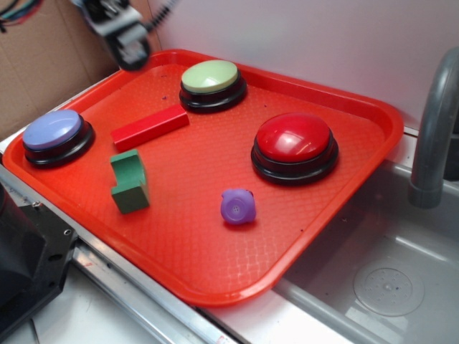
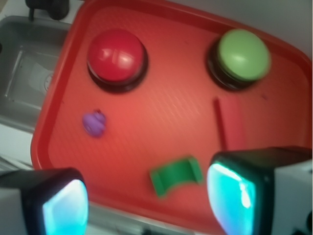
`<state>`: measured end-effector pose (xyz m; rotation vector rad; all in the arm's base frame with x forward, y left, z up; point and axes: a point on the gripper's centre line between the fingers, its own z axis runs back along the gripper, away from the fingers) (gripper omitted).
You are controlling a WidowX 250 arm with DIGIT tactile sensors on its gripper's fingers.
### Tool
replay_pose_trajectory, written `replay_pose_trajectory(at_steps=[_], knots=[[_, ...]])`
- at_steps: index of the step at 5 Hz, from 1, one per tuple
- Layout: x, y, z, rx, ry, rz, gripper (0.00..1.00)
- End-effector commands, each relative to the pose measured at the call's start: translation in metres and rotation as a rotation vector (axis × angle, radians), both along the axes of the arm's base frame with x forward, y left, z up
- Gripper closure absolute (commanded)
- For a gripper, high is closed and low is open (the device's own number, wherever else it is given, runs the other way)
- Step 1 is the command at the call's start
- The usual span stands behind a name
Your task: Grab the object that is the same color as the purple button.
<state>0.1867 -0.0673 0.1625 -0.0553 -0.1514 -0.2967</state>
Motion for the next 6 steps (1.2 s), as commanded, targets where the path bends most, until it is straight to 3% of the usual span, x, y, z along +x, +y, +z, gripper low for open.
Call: replay_pose_trajectory(at_steps=[1, 2, 3, 4, 5, 6], knots=[[0.019, -0.047, -0.057, -0.030, 0.031, -0.101, 0.00], [0.020, -0.064, -0.087, -0.050, 0.072, -0.128, 0.00], [0.020, -0.075, -0.110, -0.004, 0.110, -0.107, 0.00], [0.021, -0.071, -0.122, 0.030, 0.153, -0.060, 0.00], [0.021, -0.070, -0.129, 0.039, 0.144, -0.043, 0.00], [0.024, -0.068, -0.131, 0.052, 0.159, 0.003, 1.00]])
